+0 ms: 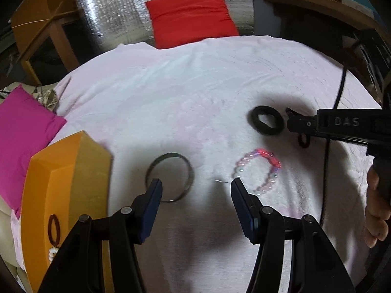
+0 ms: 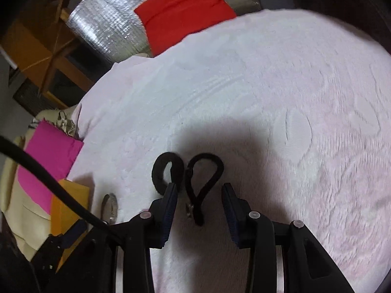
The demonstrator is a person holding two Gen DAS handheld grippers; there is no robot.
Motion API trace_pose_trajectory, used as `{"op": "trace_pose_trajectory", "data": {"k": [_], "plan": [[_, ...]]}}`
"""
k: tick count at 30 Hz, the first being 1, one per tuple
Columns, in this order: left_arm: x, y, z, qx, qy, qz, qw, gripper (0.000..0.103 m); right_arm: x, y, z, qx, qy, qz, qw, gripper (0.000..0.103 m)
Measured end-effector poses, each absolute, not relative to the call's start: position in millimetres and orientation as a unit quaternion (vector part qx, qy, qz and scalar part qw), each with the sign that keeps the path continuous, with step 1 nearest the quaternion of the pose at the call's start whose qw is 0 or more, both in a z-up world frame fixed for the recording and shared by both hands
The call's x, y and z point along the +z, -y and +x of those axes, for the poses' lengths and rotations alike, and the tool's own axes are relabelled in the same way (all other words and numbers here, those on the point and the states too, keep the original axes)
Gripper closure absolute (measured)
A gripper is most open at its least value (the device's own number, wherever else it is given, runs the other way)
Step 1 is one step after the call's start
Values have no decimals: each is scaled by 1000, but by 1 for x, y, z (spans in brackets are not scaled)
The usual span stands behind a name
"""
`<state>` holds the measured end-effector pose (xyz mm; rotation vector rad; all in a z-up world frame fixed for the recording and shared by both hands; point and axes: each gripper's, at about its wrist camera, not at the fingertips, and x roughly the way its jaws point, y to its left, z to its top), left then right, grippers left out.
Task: Organize jewelry
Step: 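Grasp the black claw clip with the right tool while the left tool grasps the pink bead bracelet, then carry the clip and pink bracelet into the orange box and open both tools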
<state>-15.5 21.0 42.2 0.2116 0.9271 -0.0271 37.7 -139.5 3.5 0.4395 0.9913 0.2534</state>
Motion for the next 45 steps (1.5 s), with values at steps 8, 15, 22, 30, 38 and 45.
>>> {"op": "trace_pose_trajectory", "data": {"k": [8,15,22,30,38,45], "plan": [[28,-4,0,-73,-475,61,875,37,6,171,32,113,-462,223,851,92],[18,17,6,-106,-472,65,873,37,11,202,26,108,-451,267,845,92],[19,13,9,-115,-461,38,879,58,11,207,26,106,-452,274,842,92],[23,11,7,-125,-456,37,880,94,13,212,27,106,-460,291,832,84],[32,-1,2,-126,-448,24,885,95,12,194,30,86,-447,242,857,46],[51,-10,-9,-125,-426,10,896,95,3,171,36,62,-453,161,875,94]]}}
